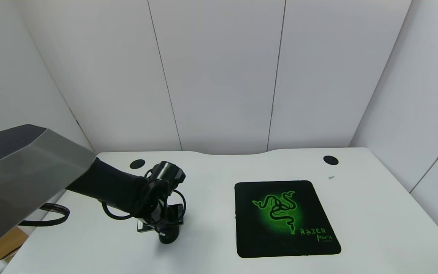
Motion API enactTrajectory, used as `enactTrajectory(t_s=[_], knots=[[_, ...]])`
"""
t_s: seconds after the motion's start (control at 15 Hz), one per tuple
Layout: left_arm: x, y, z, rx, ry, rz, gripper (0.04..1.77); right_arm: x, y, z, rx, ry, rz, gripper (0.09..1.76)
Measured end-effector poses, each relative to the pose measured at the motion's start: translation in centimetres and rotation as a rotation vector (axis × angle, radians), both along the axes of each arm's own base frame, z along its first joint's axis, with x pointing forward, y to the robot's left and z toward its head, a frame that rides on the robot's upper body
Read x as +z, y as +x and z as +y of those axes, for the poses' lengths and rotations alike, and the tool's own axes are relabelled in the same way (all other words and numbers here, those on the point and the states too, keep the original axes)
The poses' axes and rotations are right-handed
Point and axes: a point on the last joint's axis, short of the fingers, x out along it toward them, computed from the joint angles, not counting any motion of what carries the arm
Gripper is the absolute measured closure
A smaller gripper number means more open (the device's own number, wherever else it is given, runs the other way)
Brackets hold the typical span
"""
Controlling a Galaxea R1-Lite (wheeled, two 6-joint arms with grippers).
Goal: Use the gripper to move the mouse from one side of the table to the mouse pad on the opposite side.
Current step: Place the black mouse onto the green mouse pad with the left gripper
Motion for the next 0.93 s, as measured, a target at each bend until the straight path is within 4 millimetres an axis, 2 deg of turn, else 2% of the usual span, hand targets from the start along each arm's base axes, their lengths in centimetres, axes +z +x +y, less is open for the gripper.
enactTrajectory(t_s=[0.13,0.4,0.93], knots=[[0.4,-0.1,0.0,0.002,0.001,-0.001,0.90,0.0,0.0,0.0,0.000,0.000,0.000,0.14],[2.4,-0.7,-0.6,0.020,0.009,-0.012,0.90,0.0,0.0,0.0,0.000,0.000,0.000,0.14],[7.8,-1.4,-5.1,0.039,-0.034,-0.053,0.90,0.0,0.0,0.0,0.000,0.000,0.000,0.14]])
